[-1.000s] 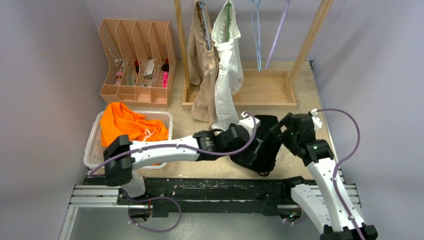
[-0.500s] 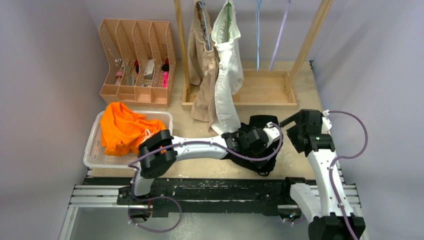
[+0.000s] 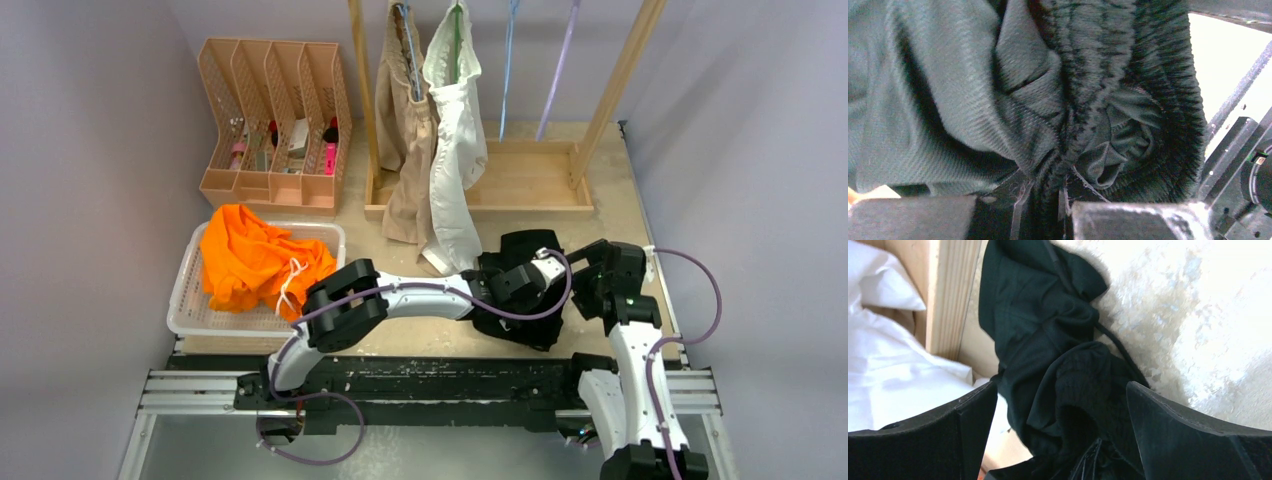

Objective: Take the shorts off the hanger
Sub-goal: Pick up the shorts at the center of the board.

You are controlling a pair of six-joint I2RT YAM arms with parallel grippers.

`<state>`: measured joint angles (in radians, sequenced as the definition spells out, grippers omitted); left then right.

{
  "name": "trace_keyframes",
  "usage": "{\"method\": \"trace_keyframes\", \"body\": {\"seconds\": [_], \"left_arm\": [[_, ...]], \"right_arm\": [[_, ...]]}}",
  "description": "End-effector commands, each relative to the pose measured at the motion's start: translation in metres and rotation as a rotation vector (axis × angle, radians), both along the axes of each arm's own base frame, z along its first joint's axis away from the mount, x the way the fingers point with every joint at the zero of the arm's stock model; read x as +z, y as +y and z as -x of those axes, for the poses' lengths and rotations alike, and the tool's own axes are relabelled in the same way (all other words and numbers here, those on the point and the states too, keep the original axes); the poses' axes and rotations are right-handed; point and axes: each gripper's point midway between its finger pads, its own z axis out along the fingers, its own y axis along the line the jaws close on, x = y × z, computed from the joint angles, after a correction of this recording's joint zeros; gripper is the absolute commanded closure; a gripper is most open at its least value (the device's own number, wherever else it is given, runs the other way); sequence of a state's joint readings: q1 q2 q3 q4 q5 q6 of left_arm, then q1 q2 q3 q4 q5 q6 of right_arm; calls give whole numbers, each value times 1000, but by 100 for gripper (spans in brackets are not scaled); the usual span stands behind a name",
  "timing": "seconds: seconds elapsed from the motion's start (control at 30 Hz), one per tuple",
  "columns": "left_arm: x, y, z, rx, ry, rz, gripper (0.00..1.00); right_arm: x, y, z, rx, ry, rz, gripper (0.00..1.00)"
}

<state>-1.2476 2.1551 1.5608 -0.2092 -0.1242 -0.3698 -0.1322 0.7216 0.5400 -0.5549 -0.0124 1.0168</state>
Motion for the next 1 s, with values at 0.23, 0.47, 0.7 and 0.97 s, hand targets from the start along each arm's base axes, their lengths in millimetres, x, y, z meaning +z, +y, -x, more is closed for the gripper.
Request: {"method": "trace_keyframes", "body": {"seconds": [0.23,0.47,0.7,0.97], "left_arm": [[77,54,28,136,31,151,100],[165,91,49,177,-40,241,100],[209,140,55,272,-53,331,100],[249,237,20,652,-201,341,100]], "right_arm": [[28,1,9,70,-7,69,0],[32,14,-1,193,-63,61,1],[24,21,-1,225,-54,29,0],[39,22,-4,216,-88,24,0]]}}
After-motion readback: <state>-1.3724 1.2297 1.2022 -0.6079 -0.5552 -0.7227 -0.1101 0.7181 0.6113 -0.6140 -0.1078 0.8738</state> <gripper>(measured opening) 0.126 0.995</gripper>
